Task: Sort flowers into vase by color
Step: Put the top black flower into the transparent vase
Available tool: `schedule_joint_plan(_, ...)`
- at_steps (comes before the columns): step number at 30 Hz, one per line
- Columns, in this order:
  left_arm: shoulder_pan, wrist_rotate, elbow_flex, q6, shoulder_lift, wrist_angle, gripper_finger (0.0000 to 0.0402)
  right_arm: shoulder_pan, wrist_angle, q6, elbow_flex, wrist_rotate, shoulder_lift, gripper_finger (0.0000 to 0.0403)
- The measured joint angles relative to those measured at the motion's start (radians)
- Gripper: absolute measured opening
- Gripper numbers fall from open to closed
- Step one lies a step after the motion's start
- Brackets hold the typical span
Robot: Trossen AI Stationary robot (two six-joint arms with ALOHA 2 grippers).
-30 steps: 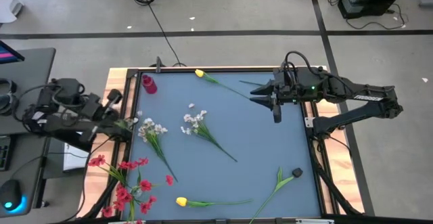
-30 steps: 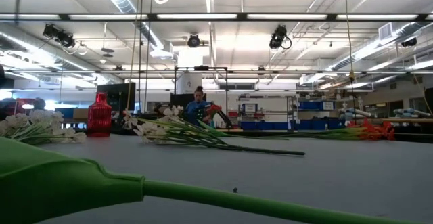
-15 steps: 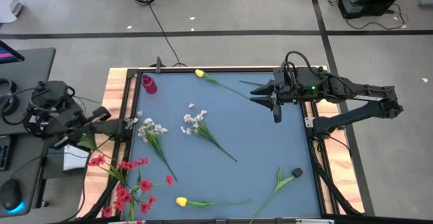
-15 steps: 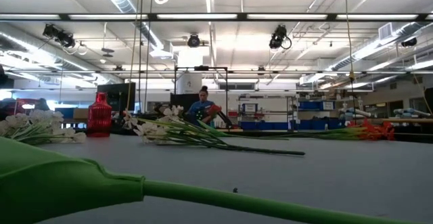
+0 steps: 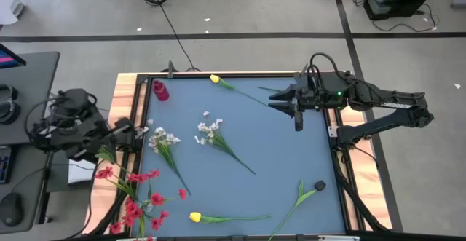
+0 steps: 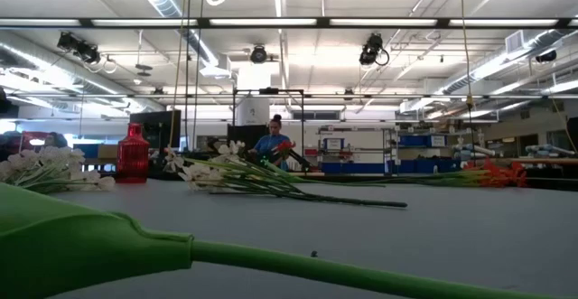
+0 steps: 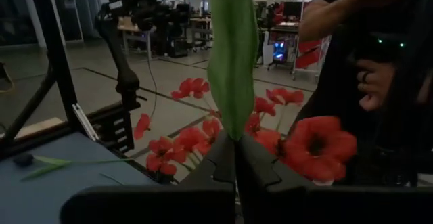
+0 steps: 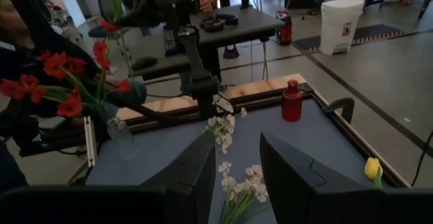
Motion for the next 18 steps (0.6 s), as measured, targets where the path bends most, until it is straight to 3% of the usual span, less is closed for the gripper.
schedule_joint_plan(11,-0.002,0.004,-0.194,0.052,0.002,0.116,0.0000,0.000,0.044,0.000,0.000,0.000,0.000,0.0126)
schedule_joint_plan(18,-0.018,0.101,-0.219,0.049,-0.050,0.086,0.0000,0.000,0.049,0.000,0.000,0.000,0.000,0.0126)
